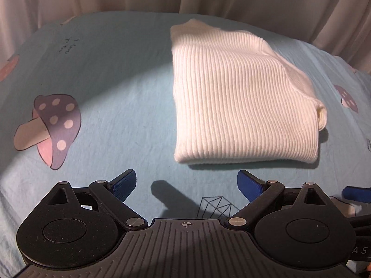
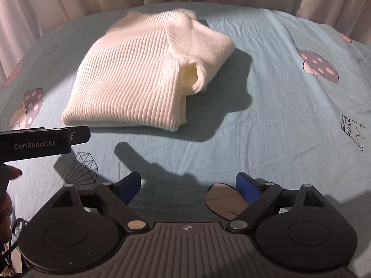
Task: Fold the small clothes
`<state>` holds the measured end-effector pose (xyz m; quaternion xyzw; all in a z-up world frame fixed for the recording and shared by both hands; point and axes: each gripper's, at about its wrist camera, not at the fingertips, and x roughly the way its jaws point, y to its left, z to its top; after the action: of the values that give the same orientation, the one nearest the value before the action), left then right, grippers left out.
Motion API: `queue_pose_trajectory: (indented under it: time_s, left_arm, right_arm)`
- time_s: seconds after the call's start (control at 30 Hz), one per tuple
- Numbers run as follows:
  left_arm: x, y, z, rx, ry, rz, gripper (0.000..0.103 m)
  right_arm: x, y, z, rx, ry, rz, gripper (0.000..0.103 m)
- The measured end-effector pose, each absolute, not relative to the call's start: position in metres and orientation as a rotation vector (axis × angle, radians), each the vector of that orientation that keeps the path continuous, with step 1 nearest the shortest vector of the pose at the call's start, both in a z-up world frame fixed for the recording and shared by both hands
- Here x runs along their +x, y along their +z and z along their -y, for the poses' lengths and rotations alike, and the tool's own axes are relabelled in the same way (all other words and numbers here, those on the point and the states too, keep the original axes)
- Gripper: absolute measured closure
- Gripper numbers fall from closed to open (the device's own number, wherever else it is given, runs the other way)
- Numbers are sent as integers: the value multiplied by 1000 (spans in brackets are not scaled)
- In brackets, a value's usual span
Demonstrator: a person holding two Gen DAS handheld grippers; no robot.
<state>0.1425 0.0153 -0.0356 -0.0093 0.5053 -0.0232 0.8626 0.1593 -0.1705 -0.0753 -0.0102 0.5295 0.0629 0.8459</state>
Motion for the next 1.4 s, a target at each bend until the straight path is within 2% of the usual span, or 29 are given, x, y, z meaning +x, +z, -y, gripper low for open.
queue_pose_trajectory:
  time_s: [0.3,0.43,1.4]
  left_arm:
    - [140,-29,-23,-66,-14,-1155,5]
    - [135,-26,-21,-45,12,-1150,2]
    - [132,-23,-19,19,29,-1141,2]
  right_arm:
    - [169,-55,154,-24,109,-1096,4]
    - [171,-53,147,-46,87,-1093,4]
    - [170,-50,150,1,32,-1106,4]
